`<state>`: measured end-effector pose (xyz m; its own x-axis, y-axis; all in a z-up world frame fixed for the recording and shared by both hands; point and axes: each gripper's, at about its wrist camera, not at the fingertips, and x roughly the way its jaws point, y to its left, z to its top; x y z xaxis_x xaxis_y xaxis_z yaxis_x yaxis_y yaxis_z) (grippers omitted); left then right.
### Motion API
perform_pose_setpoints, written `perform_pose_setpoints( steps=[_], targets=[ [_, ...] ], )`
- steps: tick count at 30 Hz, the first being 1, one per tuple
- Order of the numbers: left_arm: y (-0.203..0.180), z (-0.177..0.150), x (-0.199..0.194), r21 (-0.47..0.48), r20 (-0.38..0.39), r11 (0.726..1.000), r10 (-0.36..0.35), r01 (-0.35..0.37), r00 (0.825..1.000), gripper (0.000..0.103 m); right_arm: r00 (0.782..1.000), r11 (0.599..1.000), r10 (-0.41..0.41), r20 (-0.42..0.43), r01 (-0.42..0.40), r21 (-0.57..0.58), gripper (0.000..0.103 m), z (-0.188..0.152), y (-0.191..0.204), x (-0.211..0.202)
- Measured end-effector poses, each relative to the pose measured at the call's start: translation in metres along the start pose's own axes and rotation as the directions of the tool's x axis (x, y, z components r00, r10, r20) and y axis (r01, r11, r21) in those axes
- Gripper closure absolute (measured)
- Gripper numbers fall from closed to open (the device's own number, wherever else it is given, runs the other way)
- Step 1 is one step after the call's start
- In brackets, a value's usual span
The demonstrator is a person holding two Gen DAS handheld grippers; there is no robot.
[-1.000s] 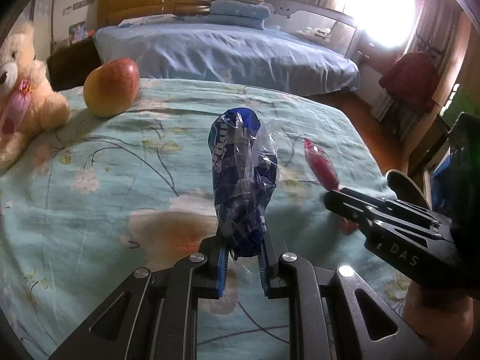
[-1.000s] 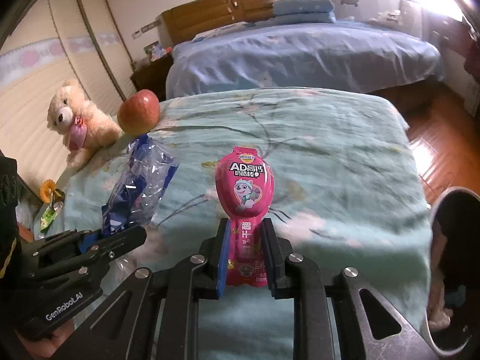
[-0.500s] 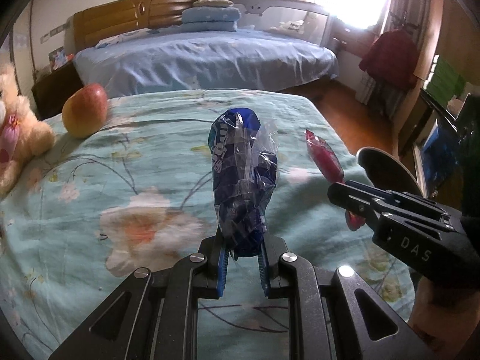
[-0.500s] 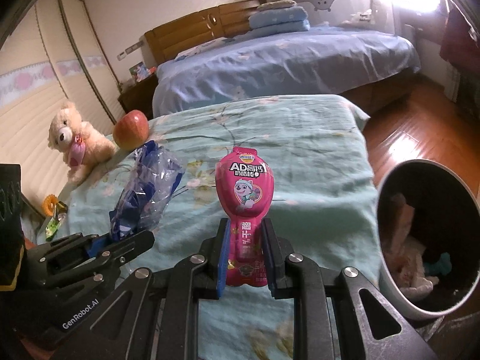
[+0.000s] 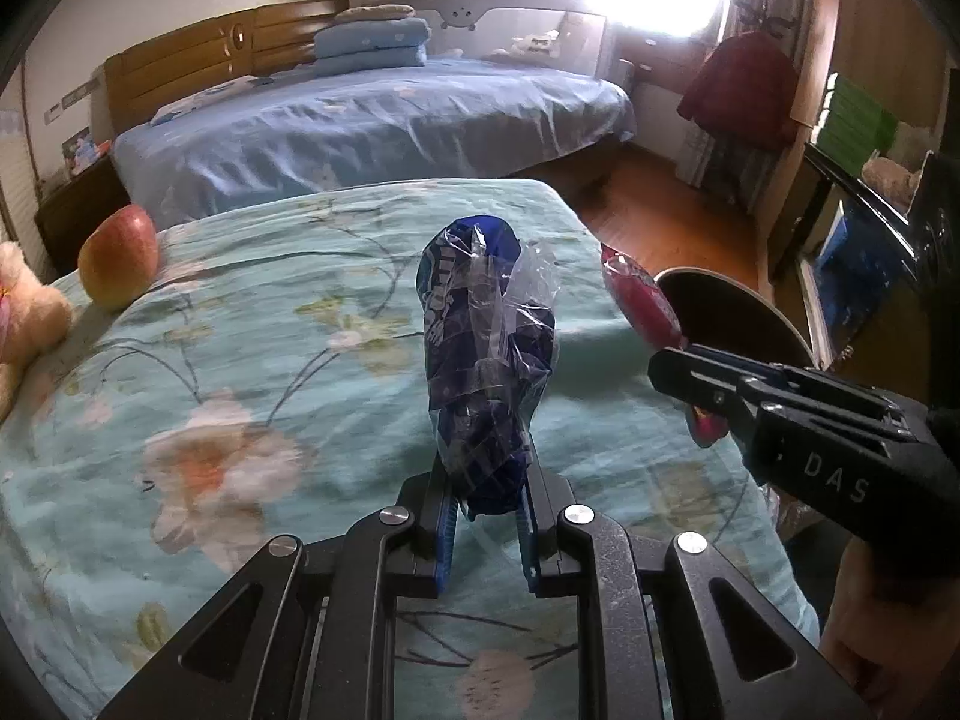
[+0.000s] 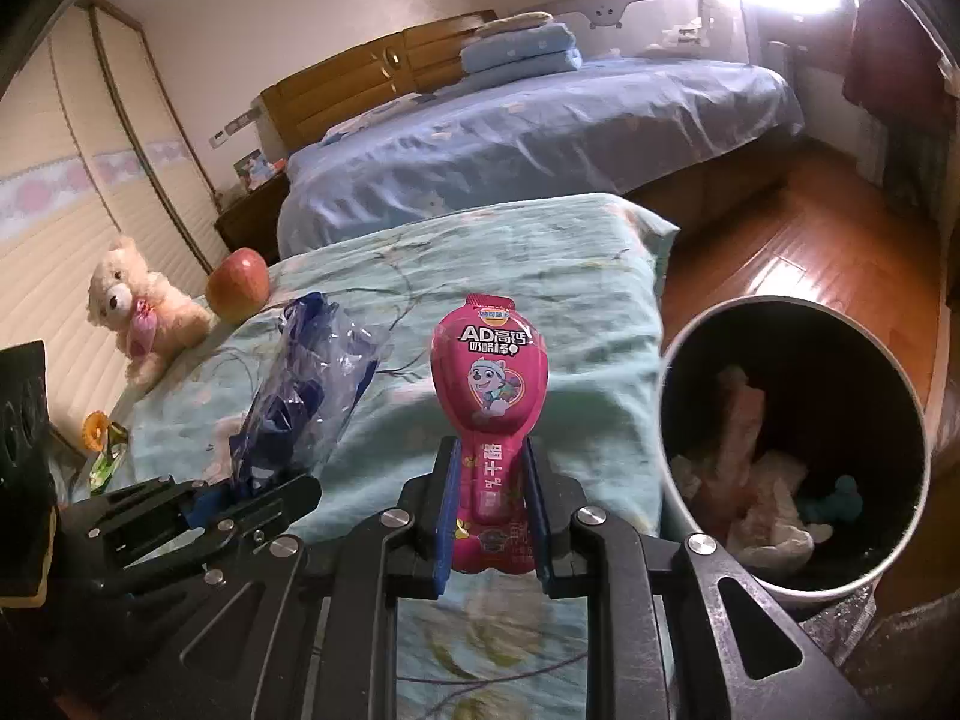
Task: Collect trash
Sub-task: 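Carry the pink candy toy and blue wrapper over the trash bin with both tools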
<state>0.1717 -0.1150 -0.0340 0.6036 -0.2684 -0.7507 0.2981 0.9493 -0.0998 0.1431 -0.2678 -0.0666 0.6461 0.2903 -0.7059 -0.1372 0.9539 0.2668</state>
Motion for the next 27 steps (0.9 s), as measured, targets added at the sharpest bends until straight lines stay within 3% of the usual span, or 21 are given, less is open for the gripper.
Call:
perform_pose_setpoints(
  steps=[27],
  targets=[
    [-0.05, 0.019, 0.03, 0.108, -0.021, 0.992, -0.069, 0.071, 0.997, 0.087, 0.996, 0.991, -0.087, 0.028, 0.084, 0.109, 0.083, -0.002, -0.065, -0.024]
  ],
)
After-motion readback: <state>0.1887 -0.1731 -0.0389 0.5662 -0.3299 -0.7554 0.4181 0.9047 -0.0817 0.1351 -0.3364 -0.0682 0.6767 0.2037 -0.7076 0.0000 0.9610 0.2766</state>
